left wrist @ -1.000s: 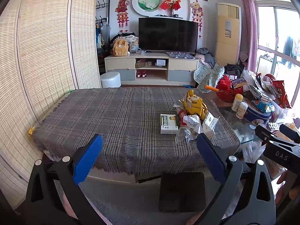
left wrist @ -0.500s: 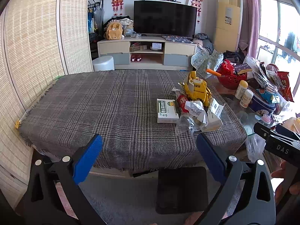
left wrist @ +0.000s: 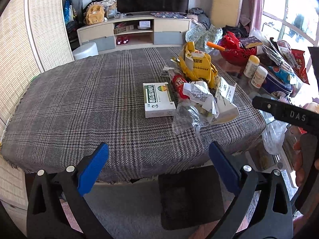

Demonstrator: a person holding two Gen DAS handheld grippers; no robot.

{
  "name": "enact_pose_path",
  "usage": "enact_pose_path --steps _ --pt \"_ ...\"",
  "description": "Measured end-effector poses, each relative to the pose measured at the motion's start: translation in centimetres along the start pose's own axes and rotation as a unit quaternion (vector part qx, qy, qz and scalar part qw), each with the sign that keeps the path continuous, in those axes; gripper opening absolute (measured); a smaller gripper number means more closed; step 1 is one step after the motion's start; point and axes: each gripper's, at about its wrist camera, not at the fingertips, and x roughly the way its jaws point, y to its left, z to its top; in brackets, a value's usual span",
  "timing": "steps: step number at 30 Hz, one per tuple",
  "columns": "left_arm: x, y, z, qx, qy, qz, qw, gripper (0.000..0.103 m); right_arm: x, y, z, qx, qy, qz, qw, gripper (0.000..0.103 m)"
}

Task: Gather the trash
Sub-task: 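Move left tool to the clear plastic bag while right tool reaches the white paper scrap, then close left tool on the plastic bag while right tool grasps the white paper scrap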

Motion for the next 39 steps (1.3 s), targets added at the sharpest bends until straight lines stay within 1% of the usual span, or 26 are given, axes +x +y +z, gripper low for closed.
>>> enact_pose_path --steps 4,5,6,7,9,10,12,13,14,15,19,22,24,25,29,31,32,33,34,35,36,38,39 --pt "1.6 -0.4 0.6 0.006 0.015 -0.004 0.9999 0.095 0.8 1.0 2.1 -0.013 0.000 0.018 1.000 0.099" --pt "1.7 -0.3 0.8 0.003 0.017 -0.004 0.9998 0.095 1.0 1.4 2.7 -0.015 0.004 0.028 0.999 0.096" --pt "1.8 -0.2 0.9 0.000 0.018 -0.004 0.9998 0.095 1.3 1.9 3.3 -0.018 0.010 0.037 0.999 0.091" --pt "1.9 0.0 1.1 -0.003 0.019 -0.004 0.9998 0.095 1.7 2.4 3.8 -0.022 0.016 0.050 0.998 0.088" --pt "2.0 0.2 1.4 -0.007 0.019 -0.006 0.9998 0.095 2.8 3.8 4.5 -0.032 0.037 0.084 0.995 0.073" --pt "2.1 0.3 1.5 -0.008 0.020 -0.006 0.9997 0.095 3.3 4.4 4.8 -0.036 0.051 0.098 0.993 0.068" --pt "2.3 0.3 1.8 -0.009 0.024 -0.006 0.9997 0.095 4.2 5.7 5.1 -0.056 0.065 0.105 0.991 0.057" --pt "2.4 0.3 2.0 -0.008 0.025 -0.006 0.9996 0.095 4.8 6.5 5.2 -0.071 0.070 0.101 0.990 0.055" --pt "2.6 0.3 2.1 -0.006 0.027 -0.006 0.9996 0.095 5.3 6.9 5.2 -0.077 0.078 0.101 0.989 0.048" --pt "2.8 0.2 2.2 -0.005 0.029 -0.006 0.9996 0.095 5.9 7.2 5.2 -0.081 0.089 0.106 0.987 0.045" --pt "3.7 0.0 2.7 -0.004 0.038 -0.013 0.9992 0.095 7.9 7.5 5.3 -0.088 0.120 0.106 0.983 0.045" --pt "4.4 -0.1 2.8 -0.005 0.046 -0.020 0.9987 0.095 8.6 7.3 5.4 -0.092 0.124 0.083 0.984 0.046" --pt "5.1 -0.4 2.7 -0.003 0.053 -0.026 0.9982 0.095 9.0 6.9 5.3 -0.094 0.127 0.082 0.984 0.052" --pt "5.5 -0.7 2.7 0.000 0.057 -0.028 0.9980 0.095 9.1 6.9 5.3 -0.096 0.130 0.084 0.983 0.053" --pt "7.0 -1.6 2.9 0.011 0.066 -0.031 0.9973 0.095 10.1 6.7 5.1 -0.098 0.143 0.095 0.980 0.052" --pt "7.6 -2.0 2.9 0.014 0.070 -0.036 0.9968 0.095 10.6 6.7 4.9 -0.096 0.143 0.097 0.980 0.049" --pt "8.0 -2.1 2.9 0.016 0.074 -0.039 0.9964 0.095 10.8 6.5 5.0 -0.097 0.143 0.100 0.980 0.044" --pt "8.5 -2.2 2.9 0.016 0.079 -0.041 0.9959 0.095 10.8 6.4 5.0 -0.096 0.142 0.099 0.980 0.035" --pt "8.9 -2.3 3.0 0.015 0.081 -0.042 0.9957 0.095 10.9 6.4 5.1 -0.095 0.142 0.099 0.980 0.029" --pt "9.3 -2.3 3.1 0.015 0.083 -0.045 0.9954 0.095 10.9 6.2 5.2 -0.094 0.142 0.102 0.980 0.020" --pt "9.7 -2.3 3.2 0.015 0.086 -0.048 0.9951 0.095 10.8 6.1 5.2 -0.095 0.140 0.103 0.980 0.015" --pt "10.5 -2.5 3.4 0.016 0.089 -0.051 0.9945 0.095 10.9 5.8 5.3 -0.098 0.138 0.101 0.980 0.010" --pt "10.9 -2.6 3.5 0.019 0.090 -0.052 0.9944 0.095 11.0 5.6 5.3 -0.098 0.137 0.101 0.981 0.002"
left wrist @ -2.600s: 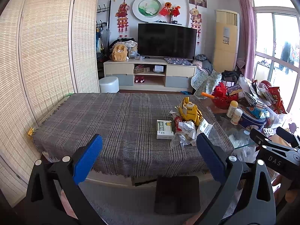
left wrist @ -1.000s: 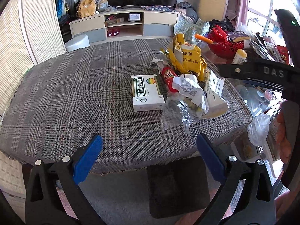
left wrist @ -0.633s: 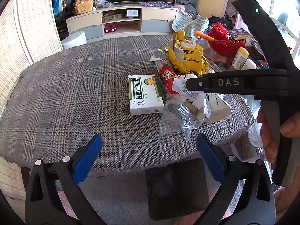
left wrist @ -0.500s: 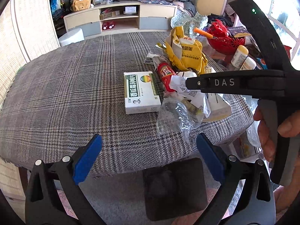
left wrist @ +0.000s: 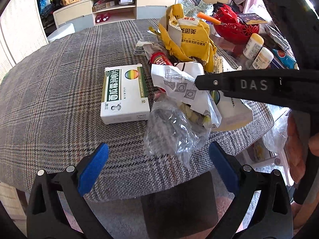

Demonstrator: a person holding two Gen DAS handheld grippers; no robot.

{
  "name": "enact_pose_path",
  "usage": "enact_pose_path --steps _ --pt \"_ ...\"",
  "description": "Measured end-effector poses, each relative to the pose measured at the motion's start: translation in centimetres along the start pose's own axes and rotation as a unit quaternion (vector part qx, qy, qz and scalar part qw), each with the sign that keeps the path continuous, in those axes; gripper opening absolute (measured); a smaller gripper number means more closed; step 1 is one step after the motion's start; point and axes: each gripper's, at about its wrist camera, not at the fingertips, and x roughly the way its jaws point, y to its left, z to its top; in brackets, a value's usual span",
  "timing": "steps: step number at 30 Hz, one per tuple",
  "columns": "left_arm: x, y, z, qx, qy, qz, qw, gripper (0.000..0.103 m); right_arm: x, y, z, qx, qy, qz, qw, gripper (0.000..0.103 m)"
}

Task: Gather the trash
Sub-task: 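Close left tool on the plastic bag while right tool grasps the white paper scrap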

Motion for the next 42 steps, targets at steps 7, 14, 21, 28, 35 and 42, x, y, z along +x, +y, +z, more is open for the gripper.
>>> enact_pose_path --steps 7,14,21,28,35,42 --pt "2.4 -0.2 0.9 0.000 0.018 -0.024 0.9996 0.077 0.5 -0.9 0.0 0.001 -0.001 0.012 1.000 0.002" --pt "3.1 -0.2 0.2 -0.007 0.020 -0.046 0.9987 0.047 0.1 -1.0 0.0 0.009 -0.010 0.027 1.000 0.002" --pt "2.7 0.6 -0.1 -0.004 0.016 -0.040 0.9991 0.037 -0.3 -0.6 0.1 0.009 -0.014 0.016 1.000 0.016" --pt "2.0 1.5 -0.5 -0.011 0.011 -0.041 0.9990 0.026 0.6 0.6 0.2 -0.009 -0.013 0.021 1.000 0.054" --pt "1.5 3.0 -1.1 -0.014 0.011 -0.040 0.9990 0.024 2.0 2.7 0.7 -0.035 0.003 0.046 0.998 0.042" --pt "0.9 4.3 -1.9 -0.022 0.010 -0.034 0.9991 0.023 3.3 3.5 0.1 -0.055 0.016 0.013 0.998 0.030"
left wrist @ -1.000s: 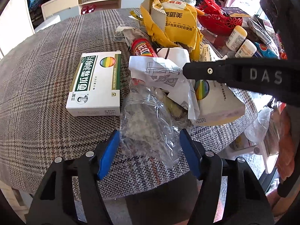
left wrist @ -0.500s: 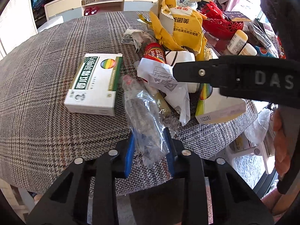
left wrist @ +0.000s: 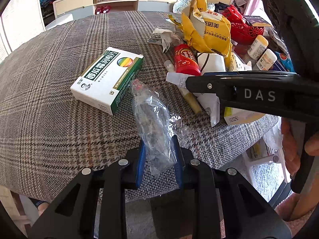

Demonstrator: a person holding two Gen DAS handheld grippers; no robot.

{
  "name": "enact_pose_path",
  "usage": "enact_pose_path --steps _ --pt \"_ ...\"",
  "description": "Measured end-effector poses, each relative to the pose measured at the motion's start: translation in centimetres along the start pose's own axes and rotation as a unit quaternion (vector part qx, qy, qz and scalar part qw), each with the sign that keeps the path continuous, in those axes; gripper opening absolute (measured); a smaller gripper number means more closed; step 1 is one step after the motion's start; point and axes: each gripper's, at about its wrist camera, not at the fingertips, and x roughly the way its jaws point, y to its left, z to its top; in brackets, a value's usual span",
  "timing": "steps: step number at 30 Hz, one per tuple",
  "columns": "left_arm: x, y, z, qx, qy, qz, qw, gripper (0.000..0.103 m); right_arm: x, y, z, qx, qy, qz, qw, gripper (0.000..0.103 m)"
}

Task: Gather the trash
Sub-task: 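Close left tool on the plastic bag while right tool grasps the white paper scrap, then carry both items down to the black bin and open both tools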

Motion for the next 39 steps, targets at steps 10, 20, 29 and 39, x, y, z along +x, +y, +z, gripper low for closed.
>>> enact_pose_path --steps 10,20,29,39 --pt "-1.0 0.3 -1.6 -0.014 -0.002 -0.001 0.9999 0.023 0.7 1.0 0.6 -0.012 0.009 -0.022 1.000 0.033" --pt "-1.4 0.8 -2.0 -0.024 -0.002 -0.002 0.9997 0.023 0.2 1.1 -0.5 -0.012 0.008 -0.033 0.999 0.041" --pt "-1.2 0.6 -1.7 -0.027 -0.003 -0.002 0.9996 0.023 1.5 0.7 0.4 -0.015 0.019 -0.050 0.998 0.023" --pt "-4.7 -0.9 -2.2 -0.010 -0.034 -0.001 0.9994 0.023 -3.3 1.0 -1.3 0.008 -0.019 -0.016 1.000 0.013"
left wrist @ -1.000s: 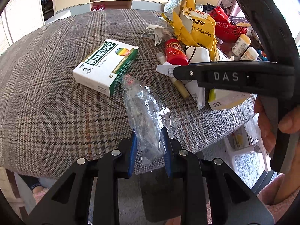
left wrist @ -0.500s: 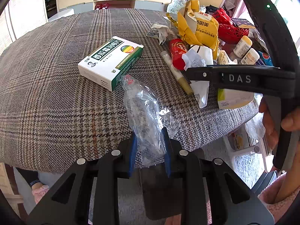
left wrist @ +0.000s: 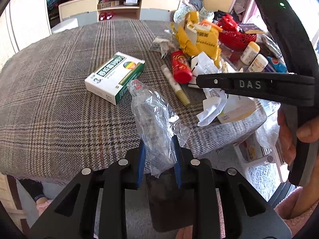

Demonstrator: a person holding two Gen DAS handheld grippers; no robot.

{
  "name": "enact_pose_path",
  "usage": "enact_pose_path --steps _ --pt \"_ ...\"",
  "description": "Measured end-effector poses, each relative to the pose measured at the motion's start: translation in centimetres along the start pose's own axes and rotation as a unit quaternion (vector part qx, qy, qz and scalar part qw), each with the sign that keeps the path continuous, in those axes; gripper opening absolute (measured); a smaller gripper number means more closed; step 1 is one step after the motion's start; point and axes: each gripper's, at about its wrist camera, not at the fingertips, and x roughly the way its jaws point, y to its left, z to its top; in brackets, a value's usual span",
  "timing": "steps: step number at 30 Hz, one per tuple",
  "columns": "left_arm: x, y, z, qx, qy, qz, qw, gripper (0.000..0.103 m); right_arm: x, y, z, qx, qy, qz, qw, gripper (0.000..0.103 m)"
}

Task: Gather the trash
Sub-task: 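Carry both items down to the black bin and open both tools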

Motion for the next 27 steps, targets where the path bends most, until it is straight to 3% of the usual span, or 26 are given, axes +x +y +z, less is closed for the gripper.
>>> enact_pose_path --steps 6,12,18,27 --pt "-3.3 -1.9 -2.5 0.007 -0.018 -0.006 0.9998 0.023 -5.5 1.4 -4.3 0.001 -0.035 -0.009 0.999 0.013" --pt "-4.8 -3.7 -6.8 0.022 -0.010 -0.018 0.9995 0.024 -7.6 1.6 -10.4 0.025 -0.042 -0.021 0.999 0.013" --pt "-3.5 -4.5 -11.2 0.021 0.015 -0.024 0.9994 0.024 -6.0 0.3 -15.9 0.071 -0.031 -0.015 0.997 0.013" --pt "3.3 -3.6 -15.6 -0.016 0.095 -0.026 0.9950 0.024 0.1 -0.9 -21.6 0.120 -0.005 -0.028 0.992 0.013"
